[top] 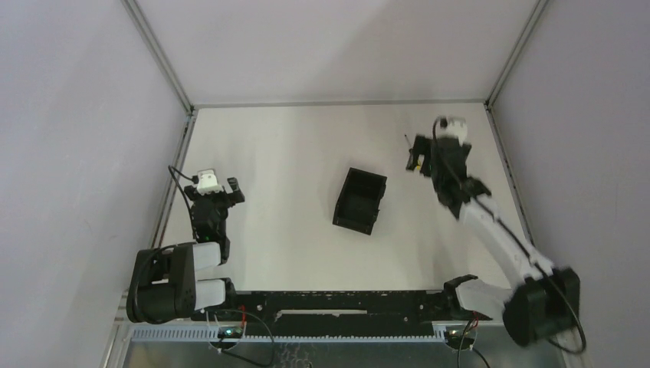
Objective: Put the screwdriver in the bin
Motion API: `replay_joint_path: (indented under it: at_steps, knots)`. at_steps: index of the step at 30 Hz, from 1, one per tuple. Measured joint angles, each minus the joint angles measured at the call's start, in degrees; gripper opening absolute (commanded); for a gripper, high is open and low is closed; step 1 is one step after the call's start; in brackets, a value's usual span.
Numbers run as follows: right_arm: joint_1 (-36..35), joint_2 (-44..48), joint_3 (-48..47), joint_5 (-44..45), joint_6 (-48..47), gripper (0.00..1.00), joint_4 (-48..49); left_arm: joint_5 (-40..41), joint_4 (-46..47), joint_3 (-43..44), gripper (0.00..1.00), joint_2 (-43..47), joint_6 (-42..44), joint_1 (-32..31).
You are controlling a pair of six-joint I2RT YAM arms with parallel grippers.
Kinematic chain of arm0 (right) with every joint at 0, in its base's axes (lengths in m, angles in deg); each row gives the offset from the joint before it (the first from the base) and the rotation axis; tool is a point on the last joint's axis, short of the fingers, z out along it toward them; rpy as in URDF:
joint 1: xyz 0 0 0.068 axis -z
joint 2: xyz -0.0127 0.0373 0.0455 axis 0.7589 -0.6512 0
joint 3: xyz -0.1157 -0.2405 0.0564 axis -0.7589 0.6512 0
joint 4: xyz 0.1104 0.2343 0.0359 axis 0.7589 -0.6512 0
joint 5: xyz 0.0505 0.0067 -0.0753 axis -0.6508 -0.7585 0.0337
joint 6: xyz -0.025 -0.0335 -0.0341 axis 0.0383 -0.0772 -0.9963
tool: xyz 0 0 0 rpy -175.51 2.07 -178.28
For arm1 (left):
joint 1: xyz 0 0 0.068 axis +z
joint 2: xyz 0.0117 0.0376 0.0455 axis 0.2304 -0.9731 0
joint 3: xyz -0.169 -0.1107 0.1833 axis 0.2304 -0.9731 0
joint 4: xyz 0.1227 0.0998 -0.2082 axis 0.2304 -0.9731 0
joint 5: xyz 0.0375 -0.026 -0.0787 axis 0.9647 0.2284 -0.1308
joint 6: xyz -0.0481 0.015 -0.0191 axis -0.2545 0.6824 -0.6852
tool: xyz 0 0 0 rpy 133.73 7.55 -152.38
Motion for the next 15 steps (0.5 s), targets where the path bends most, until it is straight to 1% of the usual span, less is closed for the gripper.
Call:
replay_joint_path:
  at_steps: [3, 5, 7, 9, 12, 15]
  knots:
    - [3.56, -13.9, -17.18, -1.7, 0.59, 1.0, -6.97, 0.0, -0.02, 0.02, 1.0, 0.0, 0.0, 0.0]
    - [4.96, -22.51, -26.08, -3.1, 0.48, 1.0, -9.99, 0.0, -0.02, 0.0, 1.0, 0.0, 0.0, 0.0]
    - [6.05, -30.6, -32.3, -4.68, -0.2, 0.99, -12.72, 0.0, -0.02, 0.0, 1.0, 0.0, 0.0, 0.0]
    - [6.91, -38.14, -37.09, -5.99, -1.07, 0.97, -15.13, 0.0, -0.02, 0.0, 1.0, 0.0, -0.02, 0.0]
    - [8.26, -50.88, -46.14, -8.31, -2.84, 0.97, -20.92, 0.0, -0.02, 0.02, 1.0, 0.0, 0.0, 0.0]
    - [9.35, -58.77, -51.54, -10.19, -4.94, 0.95, -24.17, -0.02, 0.0, 0.02, 1.0, 0.0, 0.0, 0.0]
